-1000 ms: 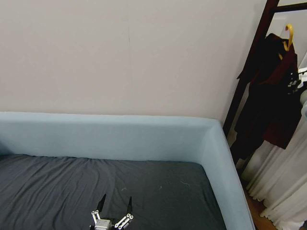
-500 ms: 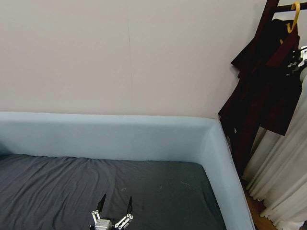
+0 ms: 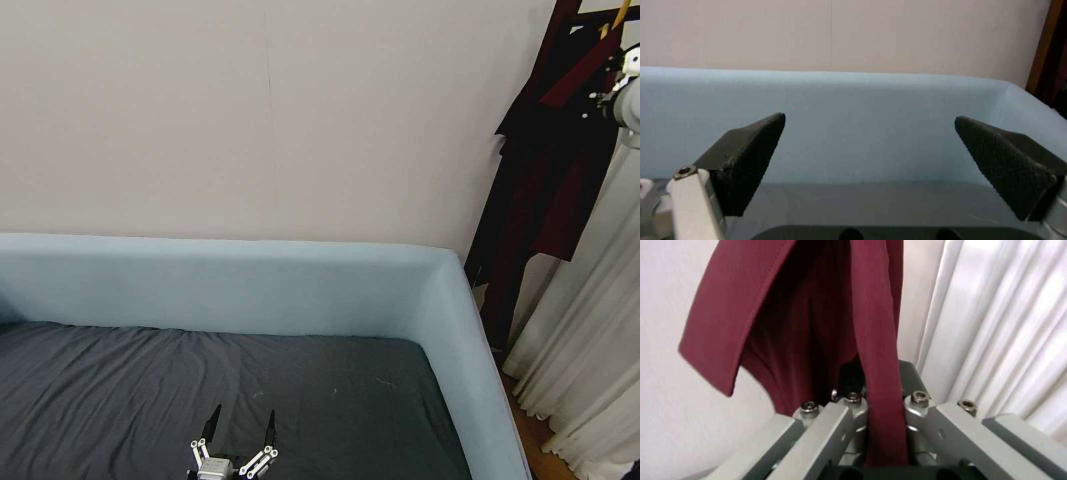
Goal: Pick up the clothes from the sofa and hang them on the clothes hanger.
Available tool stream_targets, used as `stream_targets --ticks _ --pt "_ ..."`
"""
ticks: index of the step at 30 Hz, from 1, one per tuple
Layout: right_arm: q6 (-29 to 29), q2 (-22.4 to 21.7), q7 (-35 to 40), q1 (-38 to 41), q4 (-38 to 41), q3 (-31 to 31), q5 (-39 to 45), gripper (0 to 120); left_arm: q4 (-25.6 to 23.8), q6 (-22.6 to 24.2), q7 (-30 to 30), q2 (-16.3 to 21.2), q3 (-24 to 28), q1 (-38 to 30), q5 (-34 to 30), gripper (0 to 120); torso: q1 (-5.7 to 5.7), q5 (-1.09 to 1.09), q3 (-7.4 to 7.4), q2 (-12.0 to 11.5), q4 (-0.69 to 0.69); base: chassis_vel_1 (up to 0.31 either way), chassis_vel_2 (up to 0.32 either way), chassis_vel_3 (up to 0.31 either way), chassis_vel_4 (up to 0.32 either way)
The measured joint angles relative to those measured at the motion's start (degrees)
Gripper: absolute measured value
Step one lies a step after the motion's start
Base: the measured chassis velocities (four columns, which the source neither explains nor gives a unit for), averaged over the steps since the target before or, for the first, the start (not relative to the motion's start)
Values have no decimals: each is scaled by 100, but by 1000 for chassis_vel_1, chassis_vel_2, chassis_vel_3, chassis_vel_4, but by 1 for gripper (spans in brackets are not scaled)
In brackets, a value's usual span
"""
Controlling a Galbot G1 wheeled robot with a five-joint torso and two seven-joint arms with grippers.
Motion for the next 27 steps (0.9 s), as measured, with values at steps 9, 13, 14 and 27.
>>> stream_targets --ticks 9,13,14,27 --pt "10 472 513 222 -741 -73 485 1 0 -1 0 0 0 0 0 100 0 1 0 0 -2 0 0 0 0" --pt "118 560 646 134 -890 -3 515 1 0 0 0 0 0 0 0 100 0 0 0 0 0 0 0 0 0" --pt "118 560 646 134 -890 -3 515 1 0 0 0 0 0 0 0 100 0 0 0 0 0 0 0 0 0" --pt "130 1052 648 158 -1694 189 511 1 0 -1 0 0 0 0 0 100 0 0 -1 0 -1 0 0 0 0"
